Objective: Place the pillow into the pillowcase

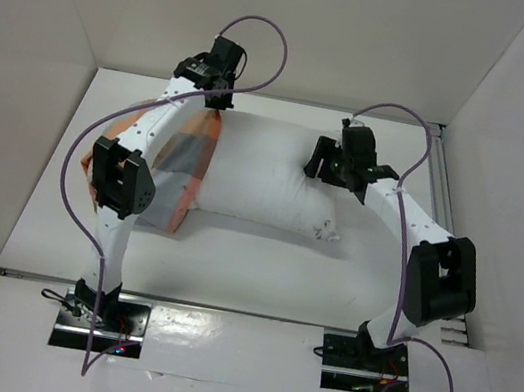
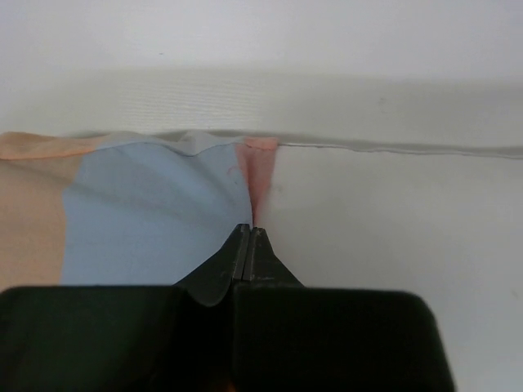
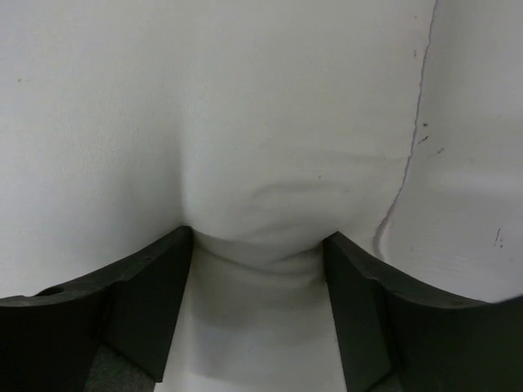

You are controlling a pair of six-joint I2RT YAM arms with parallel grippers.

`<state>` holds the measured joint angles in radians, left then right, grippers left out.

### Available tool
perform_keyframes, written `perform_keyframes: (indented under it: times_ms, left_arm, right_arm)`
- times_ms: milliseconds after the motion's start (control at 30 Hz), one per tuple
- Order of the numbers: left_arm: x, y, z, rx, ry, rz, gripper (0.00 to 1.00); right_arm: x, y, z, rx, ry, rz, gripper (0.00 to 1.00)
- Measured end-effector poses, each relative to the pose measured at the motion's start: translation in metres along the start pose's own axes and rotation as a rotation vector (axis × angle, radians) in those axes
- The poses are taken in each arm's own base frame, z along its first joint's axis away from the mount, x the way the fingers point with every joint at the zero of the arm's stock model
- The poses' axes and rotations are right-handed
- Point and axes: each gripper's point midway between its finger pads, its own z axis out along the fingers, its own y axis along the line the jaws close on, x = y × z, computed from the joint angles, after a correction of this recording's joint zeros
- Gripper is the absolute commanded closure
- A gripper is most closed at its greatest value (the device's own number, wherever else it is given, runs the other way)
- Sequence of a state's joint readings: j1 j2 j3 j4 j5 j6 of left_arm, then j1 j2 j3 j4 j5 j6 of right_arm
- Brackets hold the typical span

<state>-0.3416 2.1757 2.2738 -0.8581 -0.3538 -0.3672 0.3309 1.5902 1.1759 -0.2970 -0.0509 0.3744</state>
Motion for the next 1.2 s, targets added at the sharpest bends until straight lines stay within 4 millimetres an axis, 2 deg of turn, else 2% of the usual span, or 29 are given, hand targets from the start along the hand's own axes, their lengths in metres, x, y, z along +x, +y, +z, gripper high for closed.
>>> perform_keyframes:
  times_ms: [100,233,333,467,567,633,767,933,1033,1133,1200]
  left_arm:
    - [-0.002,-0.01,-0.013,0.099,-0.001,-0.012,1.0]
    - [-0.01,-0.023,-0.041,0.234,-0.019,-0.032,1.0]
    - [-0.018,-0.034,-0.058,0.322,-0.039,-0.041,1.0]
    - [-0.019,-0.045,-0.066,0.387,-0.037,-0.038,1.0]
    - [-0.017,-0.053,-0.07,0.423,-0.03,-0.031,1.0]
    - [-0.016,-0.058,-0.072,0.439,-0.028,-0.025,1.0]
    - [-0.01,-0.071,-0.076,0.463,-0.02,-0.007,1.0]
    - [0.003,-0.105,-0.085,0.51,0.004,0.046,1.0]
    - [0.006,-0.133,-0.094,0.573,0.006,0.066,1.0]
    - [0.007,-0.161,-0.107,0.66,0.003,0.042,1.0]
    - [0.0,-0.181,-0.119,0.727,-0.026,0.006,1.0]
  right_arm:
    - [0.001,0.0,0.001,-0.003,-0.002,0.004,0.0]
    - [-0.002,-0.008,0.0,0.041,-0.016,0.001,0.0]
    - [-0.007,-0.021,-0.008,0.114,-0.043,0.016,0.0]
    - [-0.011,-0.04,-0.024,0.126,-0.071,0.066,0.0]
    - [-0.008,-0.046,-0.022,0.095,-0.05,0.094,0.01]
    - [-0.001,-0.037,-0.014,0.034,-0.022,0.094,0.13]
    - [0.011,-0.015,0.002,-0.111,0.013,0.103,1.0]
    - [0.004,0.013,0.0,-0.192,-0.009,0.074,1.0]
    - [-0.004,0.029,-0.01,-0.205,-0.028,0.048,1.0]
    - [-0.015,0.038,-0.033,-0.195,-0.074,0.028,1.0]
    - [-0.023,0.041,-0.049,-0.189,-0.116,0.02,1.0]
